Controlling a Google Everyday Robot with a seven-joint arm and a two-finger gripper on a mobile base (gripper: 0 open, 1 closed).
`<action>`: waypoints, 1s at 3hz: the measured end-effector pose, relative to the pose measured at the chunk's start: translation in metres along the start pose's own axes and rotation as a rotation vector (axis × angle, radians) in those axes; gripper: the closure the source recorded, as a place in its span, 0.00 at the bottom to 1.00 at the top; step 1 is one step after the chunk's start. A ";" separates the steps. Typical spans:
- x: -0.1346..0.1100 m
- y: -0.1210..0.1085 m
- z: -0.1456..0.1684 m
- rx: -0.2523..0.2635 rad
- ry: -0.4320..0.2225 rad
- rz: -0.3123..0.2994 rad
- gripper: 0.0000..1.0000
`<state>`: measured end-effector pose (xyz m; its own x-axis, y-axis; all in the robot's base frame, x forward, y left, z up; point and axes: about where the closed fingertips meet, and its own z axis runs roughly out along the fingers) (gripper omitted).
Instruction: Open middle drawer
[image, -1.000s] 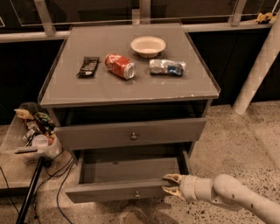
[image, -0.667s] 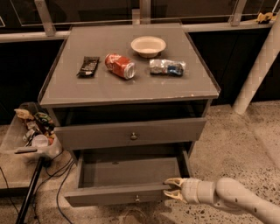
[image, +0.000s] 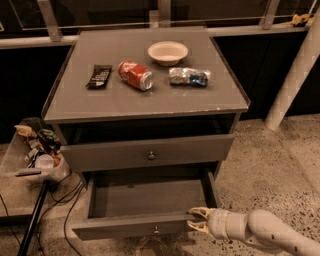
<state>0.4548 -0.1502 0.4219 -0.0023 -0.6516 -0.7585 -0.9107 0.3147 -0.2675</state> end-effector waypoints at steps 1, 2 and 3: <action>-0.002 0.001 0.000 0.002 -0.003 0.001 1.00; 0.001 0.012 -0.006 0.013 -0.004 0.018 1.00; -0.004 0.026 -0.013 0.031 -0.007 0.007 1.00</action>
Offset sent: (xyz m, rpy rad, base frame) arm -0.1849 -0.0517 -0.0291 0.1072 0.0565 -0.2536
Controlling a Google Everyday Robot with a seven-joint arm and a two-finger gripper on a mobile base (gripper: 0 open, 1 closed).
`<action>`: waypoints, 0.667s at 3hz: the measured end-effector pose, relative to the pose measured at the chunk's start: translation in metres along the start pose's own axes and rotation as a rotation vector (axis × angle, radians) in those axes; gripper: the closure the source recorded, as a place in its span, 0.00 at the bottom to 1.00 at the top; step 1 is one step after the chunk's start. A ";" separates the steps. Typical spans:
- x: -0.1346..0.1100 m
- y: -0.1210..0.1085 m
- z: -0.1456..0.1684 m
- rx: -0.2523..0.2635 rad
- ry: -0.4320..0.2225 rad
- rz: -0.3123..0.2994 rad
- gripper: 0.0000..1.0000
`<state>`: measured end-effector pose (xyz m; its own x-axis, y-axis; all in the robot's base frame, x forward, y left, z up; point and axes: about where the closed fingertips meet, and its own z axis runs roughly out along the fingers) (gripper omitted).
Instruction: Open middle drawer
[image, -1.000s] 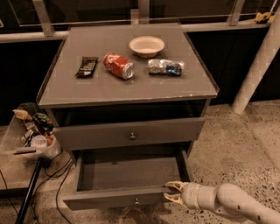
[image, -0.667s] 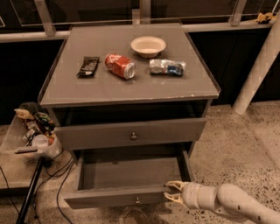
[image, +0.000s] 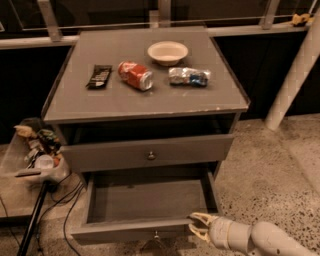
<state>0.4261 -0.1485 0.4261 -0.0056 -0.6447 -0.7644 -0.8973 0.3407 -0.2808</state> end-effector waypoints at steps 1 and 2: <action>0.004 0.011 -0.010 0.008 0.005 0.008 1.00; 0.004 0.011 -0.010 0.008 0.005 0.008 0.81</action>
Offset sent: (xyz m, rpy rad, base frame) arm -0.0157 -0.0053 -0.0001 -0.0008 0.0015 -0.0118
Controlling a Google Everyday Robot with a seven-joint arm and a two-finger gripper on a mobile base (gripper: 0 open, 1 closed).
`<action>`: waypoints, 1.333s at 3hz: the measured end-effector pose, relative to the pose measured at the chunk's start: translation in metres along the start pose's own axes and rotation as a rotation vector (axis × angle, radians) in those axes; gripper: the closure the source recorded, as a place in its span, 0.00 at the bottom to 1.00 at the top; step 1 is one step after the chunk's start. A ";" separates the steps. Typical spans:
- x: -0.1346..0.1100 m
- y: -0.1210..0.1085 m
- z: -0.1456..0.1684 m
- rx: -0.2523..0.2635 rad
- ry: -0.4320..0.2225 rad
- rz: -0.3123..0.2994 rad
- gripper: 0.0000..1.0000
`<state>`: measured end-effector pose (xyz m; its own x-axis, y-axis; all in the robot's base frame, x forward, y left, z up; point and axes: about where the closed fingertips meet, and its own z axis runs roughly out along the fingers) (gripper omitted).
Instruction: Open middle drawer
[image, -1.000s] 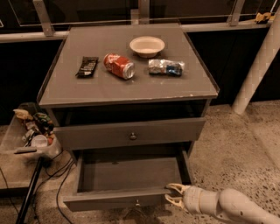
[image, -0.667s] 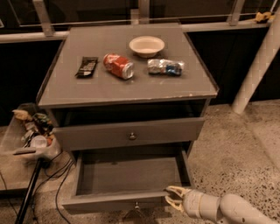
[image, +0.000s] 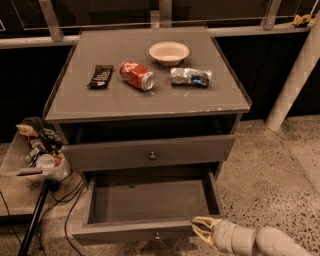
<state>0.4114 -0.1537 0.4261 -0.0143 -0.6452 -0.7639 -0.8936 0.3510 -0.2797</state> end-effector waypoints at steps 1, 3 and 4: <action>0.000 0.000 0.000 0.000 0.000 0.000 0.58; 0.000 0.000 0.000 0.000 0.000 0.000 0.11; 0.000 0.000 0.000 0.000 0.000 0.000 0.00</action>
Offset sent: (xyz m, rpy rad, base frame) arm 0.0000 0.0000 0.0000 0.0000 0.0000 0.0000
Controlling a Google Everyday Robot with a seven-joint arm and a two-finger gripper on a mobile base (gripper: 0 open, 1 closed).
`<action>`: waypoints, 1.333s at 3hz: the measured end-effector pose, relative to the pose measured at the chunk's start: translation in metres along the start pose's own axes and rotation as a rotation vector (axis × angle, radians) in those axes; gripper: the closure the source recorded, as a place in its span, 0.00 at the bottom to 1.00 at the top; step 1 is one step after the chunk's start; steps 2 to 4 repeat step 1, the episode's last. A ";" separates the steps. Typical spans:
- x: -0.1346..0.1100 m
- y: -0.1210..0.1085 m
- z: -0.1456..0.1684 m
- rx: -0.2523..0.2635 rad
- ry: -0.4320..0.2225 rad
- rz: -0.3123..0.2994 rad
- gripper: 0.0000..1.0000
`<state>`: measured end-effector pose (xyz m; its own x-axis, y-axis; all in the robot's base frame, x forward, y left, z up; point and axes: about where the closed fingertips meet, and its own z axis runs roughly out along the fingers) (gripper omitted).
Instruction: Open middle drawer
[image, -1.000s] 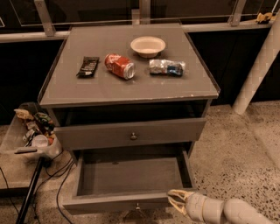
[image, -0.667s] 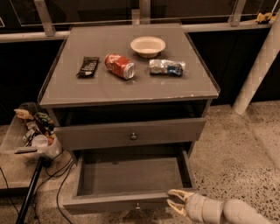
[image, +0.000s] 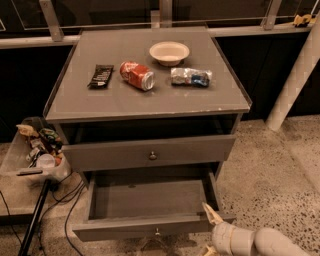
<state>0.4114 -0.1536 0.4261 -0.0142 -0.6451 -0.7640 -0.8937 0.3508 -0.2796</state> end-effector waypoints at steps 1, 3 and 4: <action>0.000 0.000 0.000 0.000 0.000 0.000 0.00; 0.000 0.000 0.000 0.000 0.000 0.000 0.00; 0.000 0.000 0.000 0.000 0.000 0.000 0.00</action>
Offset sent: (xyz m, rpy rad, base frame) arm 0.0000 0.0000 0.0000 0.0000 0.0000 0.0000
